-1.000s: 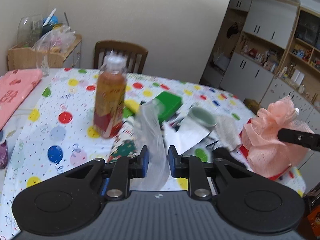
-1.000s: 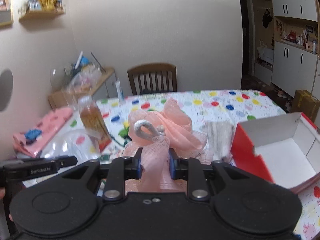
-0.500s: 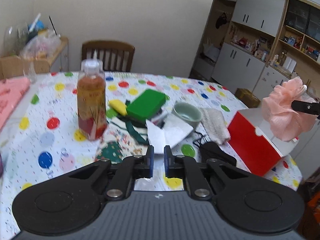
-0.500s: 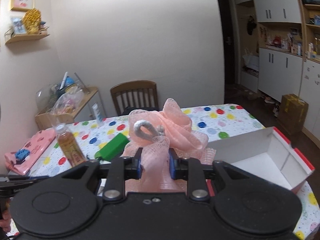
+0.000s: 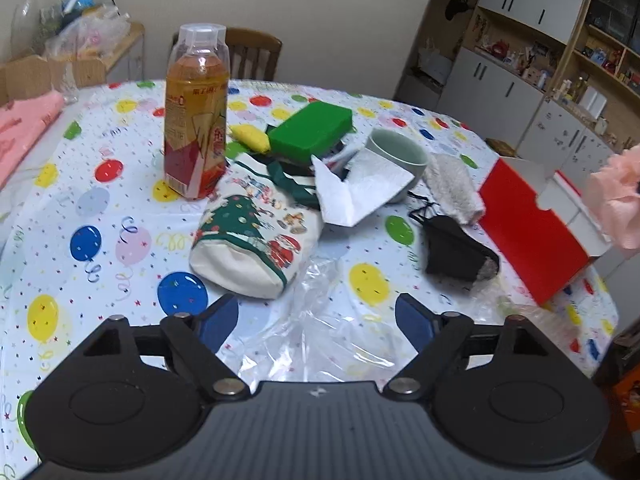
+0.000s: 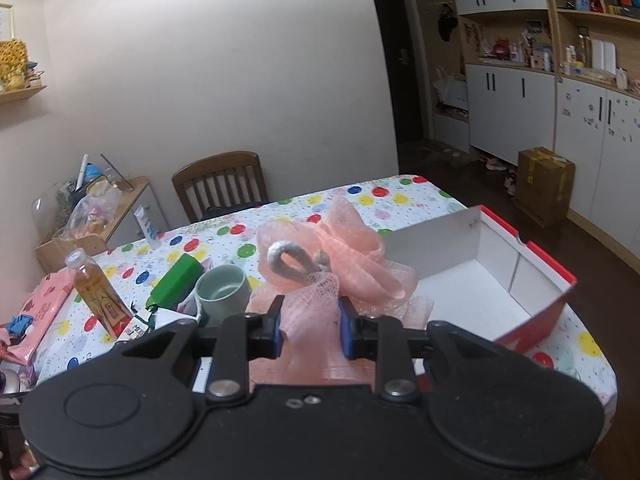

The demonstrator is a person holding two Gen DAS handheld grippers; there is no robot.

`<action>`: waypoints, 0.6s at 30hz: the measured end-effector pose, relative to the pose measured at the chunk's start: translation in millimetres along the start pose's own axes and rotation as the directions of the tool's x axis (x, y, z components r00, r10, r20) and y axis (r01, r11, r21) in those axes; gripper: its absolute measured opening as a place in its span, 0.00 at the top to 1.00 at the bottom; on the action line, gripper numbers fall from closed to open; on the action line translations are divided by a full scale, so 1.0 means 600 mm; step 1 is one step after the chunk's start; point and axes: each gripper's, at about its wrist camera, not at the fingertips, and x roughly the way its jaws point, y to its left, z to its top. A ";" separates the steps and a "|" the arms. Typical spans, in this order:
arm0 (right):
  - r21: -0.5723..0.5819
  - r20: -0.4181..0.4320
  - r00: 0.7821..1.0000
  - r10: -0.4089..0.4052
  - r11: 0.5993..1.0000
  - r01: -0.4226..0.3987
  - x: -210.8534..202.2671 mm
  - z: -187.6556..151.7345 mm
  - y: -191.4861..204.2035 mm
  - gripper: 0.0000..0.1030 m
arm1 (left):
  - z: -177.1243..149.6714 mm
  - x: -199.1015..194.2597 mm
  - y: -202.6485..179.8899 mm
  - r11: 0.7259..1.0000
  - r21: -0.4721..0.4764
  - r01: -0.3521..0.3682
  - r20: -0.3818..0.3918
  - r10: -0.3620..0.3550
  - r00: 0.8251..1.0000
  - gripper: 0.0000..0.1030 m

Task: Organize soft objects
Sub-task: 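Lift the pink puff and clear bag and carry both toward the red shoebox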

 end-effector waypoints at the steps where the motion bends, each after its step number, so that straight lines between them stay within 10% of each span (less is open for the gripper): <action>1: 0.007 0.001 1.000 -0.004 1.000 0.004 -0.003 -0.002 -0.004 0.76 | -0.002 0.010 -0.003 1.000 0.008 -0.009 -0.009 0.009 1.000 0.16; 14: 0.024 -0.030 0.995 -0.091 0.996 0.091 -0.007 -0.026 -0.024 0.75 | -0.025 0.121 -0.011 0.989 -0.014 -0.150 -0.096 0.148 0.984 0.17; 18: 0.034 -0.042 0.994 -0.106 0.994 0.107 -0.005 -0.034 -0.032 0.75 | -0.029 0.129 -0.017 0.988 0.010 -0.154 -0.095 0.154 0.983 0.36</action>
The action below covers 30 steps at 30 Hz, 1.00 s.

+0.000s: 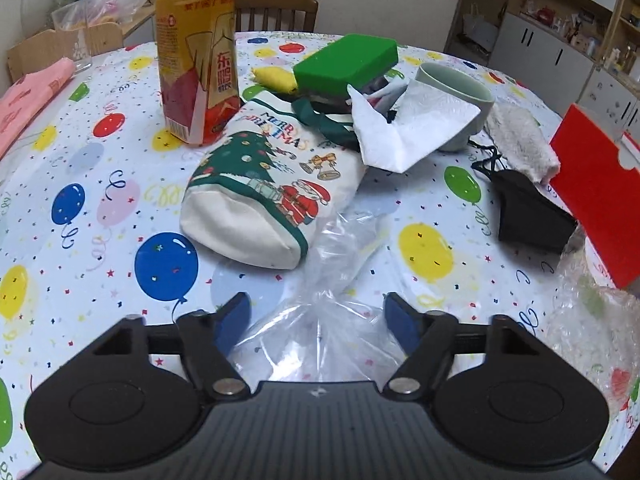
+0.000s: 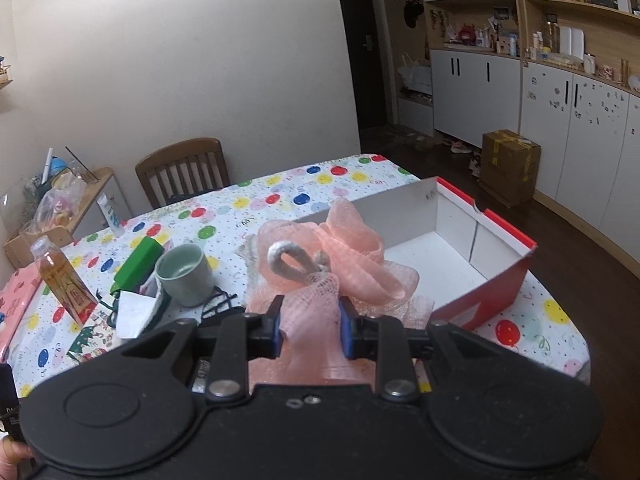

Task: Organize soft objects
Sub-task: 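Lift the pink puff and clear bag and carry both toward the red shoebox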

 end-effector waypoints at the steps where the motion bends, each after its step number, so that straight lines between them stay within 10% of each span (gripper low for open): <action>1: 0.001 -0.003 1.000 -0.004 1.000 0.004 0.002 -0.002 -0.002 0.75 | 0.000 0.000 -0.004 1.000 0.008 -0.001 0.000 0.001 1.000 0.38; 11: -0.006 -0.022 0.999 -0.024 1.000 0.024 0.017 -0.002 -0.023 0.75 | 0.013 -0.009 -0.017 1.000 -0.013 0.006 0.002 -0.006 1.000 0.72; 30: -0.034 0.023 1.000 -0.011 0.999 0.011 0.054 0.060 -0.065 0.75 | 0.130 -0.127 -0.111 0.965 -0.057 0.257 0.130 -0.248 0.960 0.73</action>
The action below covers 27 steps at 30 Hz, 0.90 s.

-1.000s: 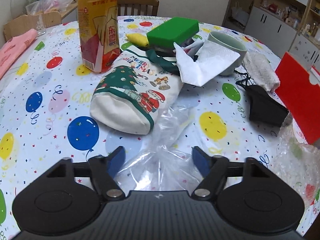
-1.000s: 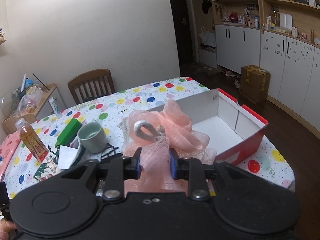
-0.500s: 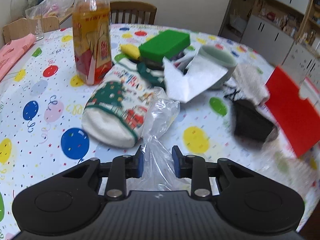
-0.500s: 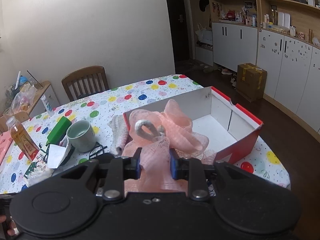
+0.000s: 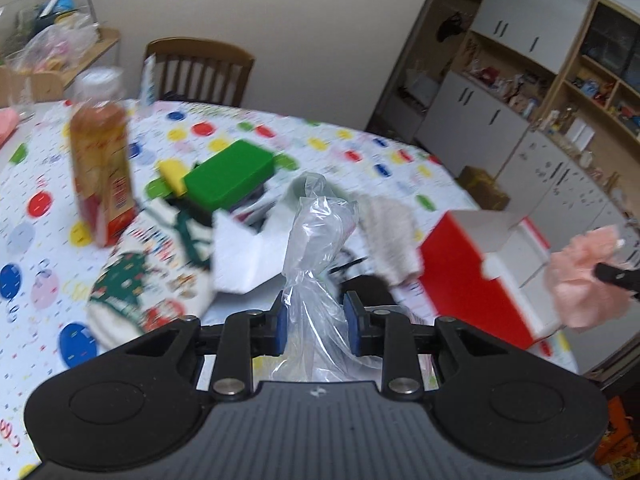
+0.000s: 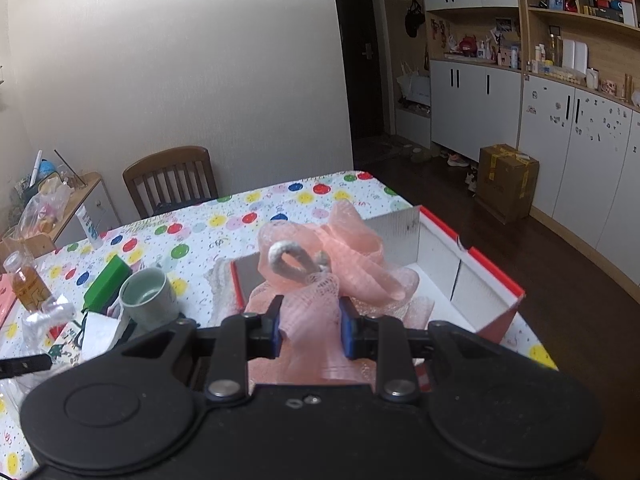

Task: Organize soft objects
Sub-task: 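Lift the pink puff and clear bag and carry both toward the red shoebox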

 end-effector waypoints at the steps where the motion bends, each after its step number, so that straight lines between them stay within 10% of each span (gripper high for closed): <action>1: -0.002 0.004 1.000 0.001 1.000 -0.001 0.002 0.004 -0.003 0.75 | 0.007 -0.001 -0.011 1.000 0.005 0.013 0.001 -0.013 1.000 0.73; 27: -0.100 0.005 1.000 -0.022 0.995 0.022 0.067 0.026 -0.060 0.75 | 0.093 0.150 -0.323 0.940 0.244 0.238 -0.149 -0.206 0.967 0.73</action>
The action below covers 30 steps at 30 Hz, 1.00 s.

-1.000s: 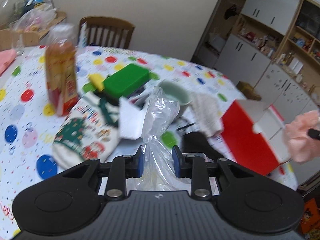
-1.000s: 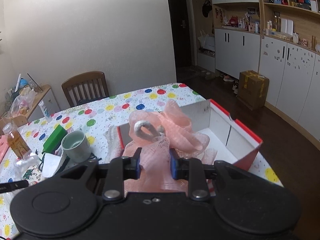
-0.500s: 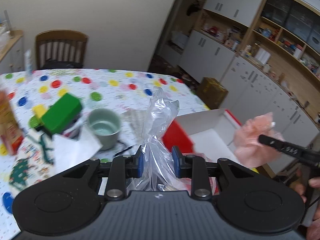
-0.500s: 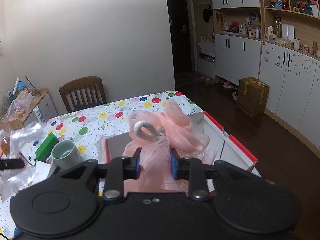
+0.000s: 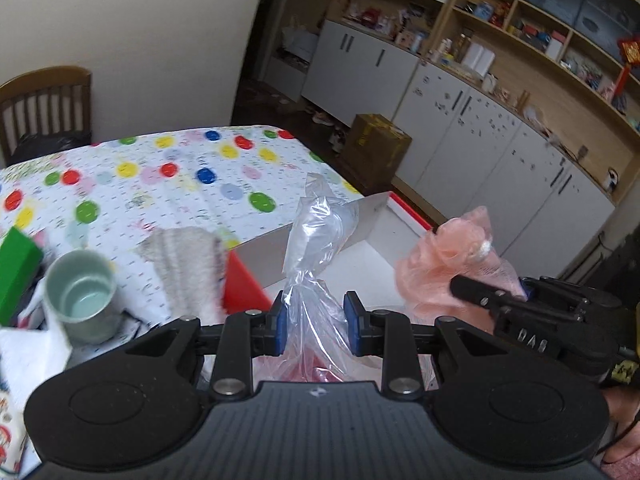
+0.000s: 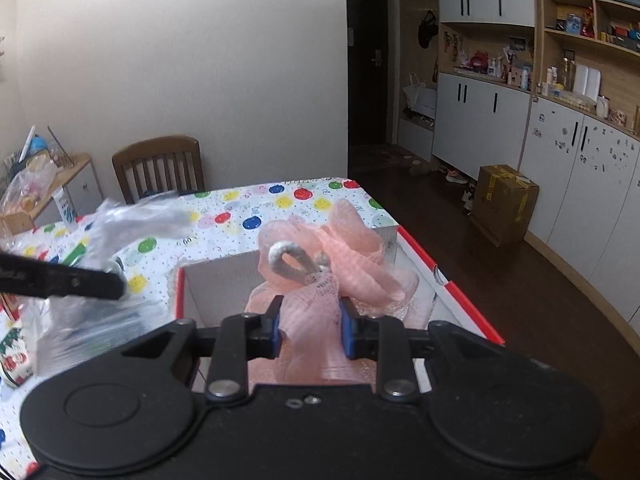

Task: Organize soft objects
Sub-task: 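Lift the pink puff and clear bag and carry both toward the red shoebox, then lower the puff and bag into the shoebox and open both grippers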

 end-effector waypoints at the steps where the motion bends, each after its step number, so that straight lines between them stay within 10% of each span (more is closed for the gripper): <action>1: -0.009 -0.006 1.000 0.001 1.000 -0.001 0.004 0.000 -0.002 0.75 | 0.004 0.007 -0.008 1.000 -0.001 0.003 0.000 -0.003 1.000 0.73; 30: -0.128 -0.192 0.981 -0.037 0.992 0.012 0.145 -0.041 -0.047 0.72 | 0.018 0.246 -0.067 0.993 0.098 -0.070 -0.190 0.088 0.978 0.73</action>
